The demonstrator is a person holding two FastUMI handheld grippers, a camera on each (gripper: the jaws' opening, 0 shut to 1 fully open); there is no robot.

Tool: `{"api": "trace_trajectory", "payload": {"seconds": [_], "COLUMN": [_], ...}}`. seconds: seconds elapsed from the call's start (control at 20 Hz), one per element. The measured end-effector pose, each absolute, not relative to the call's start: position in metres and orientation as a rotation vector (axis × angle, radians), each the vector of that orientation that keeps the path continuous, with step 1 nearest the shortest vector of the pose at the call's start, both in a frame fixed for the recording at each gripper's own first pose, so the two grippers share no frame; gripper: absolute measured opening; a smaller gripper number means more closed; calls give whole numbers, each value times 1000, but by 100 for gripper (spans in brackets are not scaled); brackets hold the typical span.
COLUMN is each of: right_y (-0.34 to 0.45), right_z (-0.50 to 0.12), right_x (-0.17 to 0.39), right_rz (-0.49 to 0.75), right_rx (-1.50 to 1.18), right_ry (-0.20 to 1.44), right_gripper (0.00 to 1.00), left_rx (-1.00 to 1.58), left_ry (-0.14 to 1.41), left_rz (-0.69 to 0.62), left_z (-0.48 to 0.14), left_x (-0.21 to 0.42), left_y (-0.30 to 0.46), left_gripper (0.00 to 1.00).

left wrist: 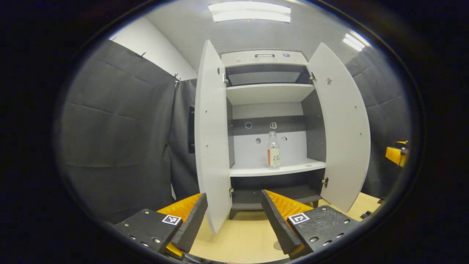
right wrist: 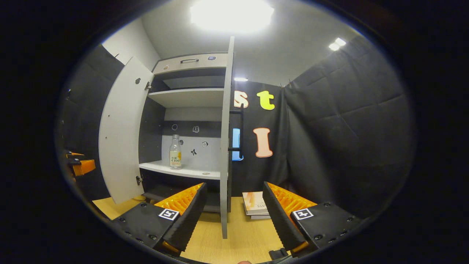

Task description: Grasp the bottle in the cabinet with the left hand and place it on the coaster, then close the right door with the right hand and the left door with the left hand.

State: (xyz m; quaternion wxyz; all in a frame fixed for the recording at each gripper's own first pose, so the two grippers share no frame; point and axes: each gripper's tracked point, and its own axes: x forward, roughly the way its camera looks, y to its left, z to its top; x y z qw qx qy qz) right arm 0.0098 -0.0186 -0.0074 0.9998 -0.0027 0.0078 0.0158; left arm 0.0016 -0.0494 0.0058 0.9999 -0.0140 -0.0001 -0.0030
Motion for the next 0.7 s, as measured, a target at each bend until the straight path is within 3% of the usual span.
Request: {"api": "trace_trajectory", "payload": {"seconds": [0.4, 0.7], "right_y": [-49, -76], "right_z": [-26, -34], "right_x": [15, 16], "right_rz": [79, 32], "right_rx": [-1, 18], "right_ry": [23, 28], "right_gripper": [96, 96], "left_rx": [-31, -54], "left_ry": [11, 2], "left_rz": [-30, -89], "left_z": [21, 43], "left_x": [21, 59], "left_y": [-105, -131], "left_gripper": [90, 90]}}
